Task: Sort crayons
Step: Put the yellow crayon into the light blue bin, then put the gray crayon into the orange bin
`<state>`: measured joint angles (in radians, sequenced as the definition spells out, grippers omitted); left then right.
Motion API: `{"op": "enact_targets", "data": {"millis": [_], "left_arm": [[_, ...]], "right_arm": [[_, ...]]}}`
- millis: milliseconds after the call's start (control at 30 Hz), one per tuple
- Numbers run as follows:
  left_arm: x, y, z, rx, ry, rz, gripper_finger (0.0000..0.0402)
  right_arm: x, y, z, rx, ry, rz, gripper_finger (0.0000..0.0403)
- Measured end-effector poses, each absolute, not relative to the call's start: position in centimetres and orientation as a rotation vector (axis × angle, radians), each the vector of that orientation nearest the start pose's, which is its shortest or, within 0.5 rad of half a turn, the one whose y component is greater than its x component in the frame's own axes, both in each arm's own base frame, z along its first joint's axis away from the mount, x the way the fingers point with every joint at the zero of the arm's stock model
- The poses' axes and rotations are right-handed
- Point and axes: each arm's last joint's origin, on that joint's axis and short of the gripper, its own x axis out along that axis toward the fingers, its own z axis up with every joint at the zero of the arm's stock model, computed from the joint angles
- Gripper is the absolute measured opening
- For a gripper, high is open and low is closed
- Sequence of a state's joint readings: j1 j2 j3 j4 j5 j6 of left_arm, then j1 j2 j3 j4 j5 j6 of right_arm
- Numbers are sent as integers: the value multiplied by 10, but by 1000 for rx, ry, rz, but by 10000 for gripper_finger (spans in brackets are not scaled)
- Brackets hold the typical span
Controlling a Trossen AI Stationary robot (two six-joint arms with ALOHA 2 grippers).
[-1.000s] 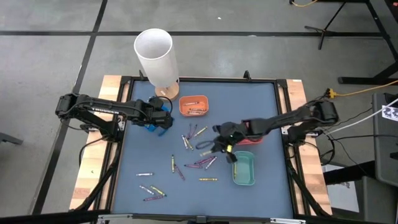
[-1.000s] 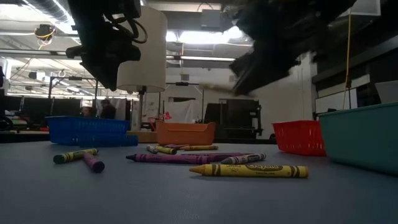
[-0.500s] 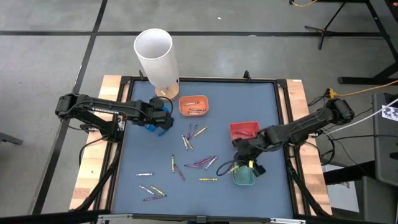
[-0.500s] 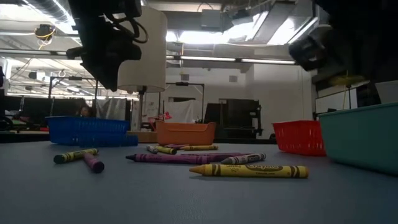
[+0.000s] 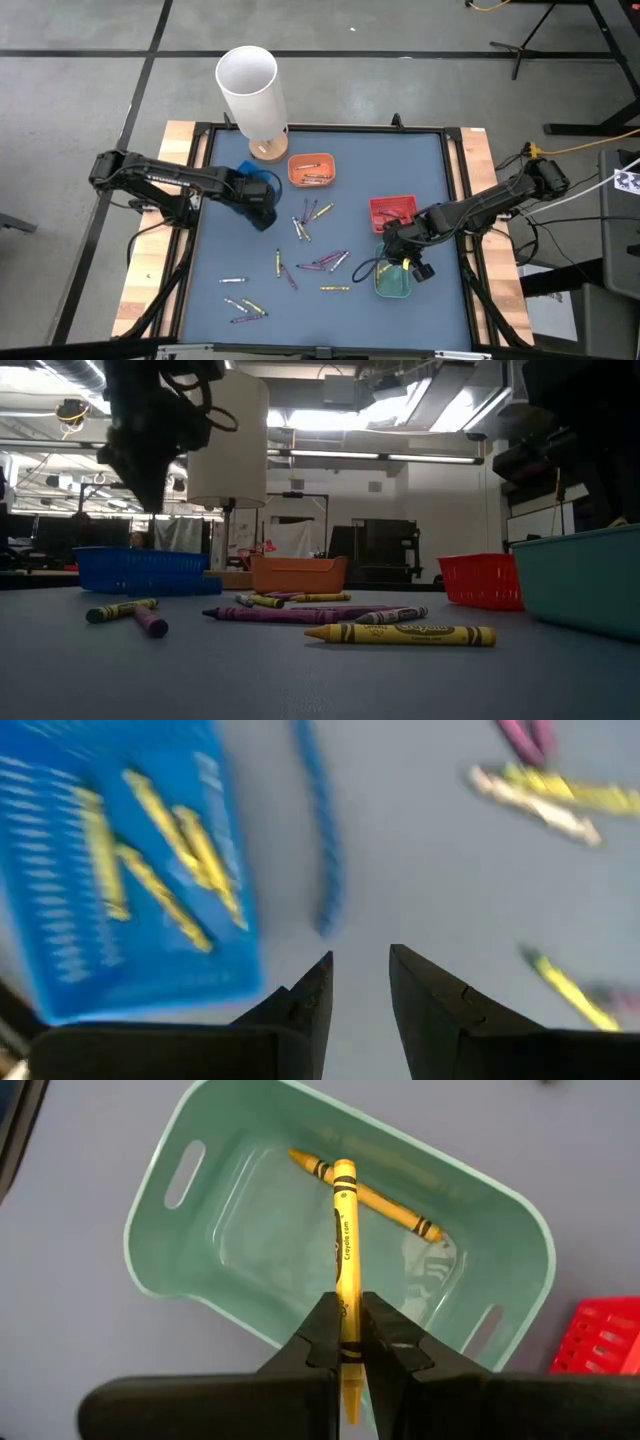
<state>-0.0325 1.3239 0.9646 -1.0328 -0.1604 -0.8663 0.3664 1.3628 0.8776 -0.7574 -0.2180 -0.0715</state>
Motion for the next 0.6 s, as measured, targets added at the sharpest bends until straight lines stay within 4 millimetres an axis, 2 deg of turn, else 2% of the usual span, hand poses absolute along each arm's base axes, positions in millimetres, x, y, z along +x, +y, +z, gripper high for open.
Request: {"op": "enact_targets", "data": {"millis": [233,433,600], "left_arm": [[223,-47,235,-630,1338,379,85],[221,-97,240,-625,1266,191,85],[209,-136,243,-510,1175,66,85]], "right_arm": [[223,92,210,-153,1230,552,36],[223,92,210,-153,1230,552,96],[223,92,210,-153,1230,552,122]]}}
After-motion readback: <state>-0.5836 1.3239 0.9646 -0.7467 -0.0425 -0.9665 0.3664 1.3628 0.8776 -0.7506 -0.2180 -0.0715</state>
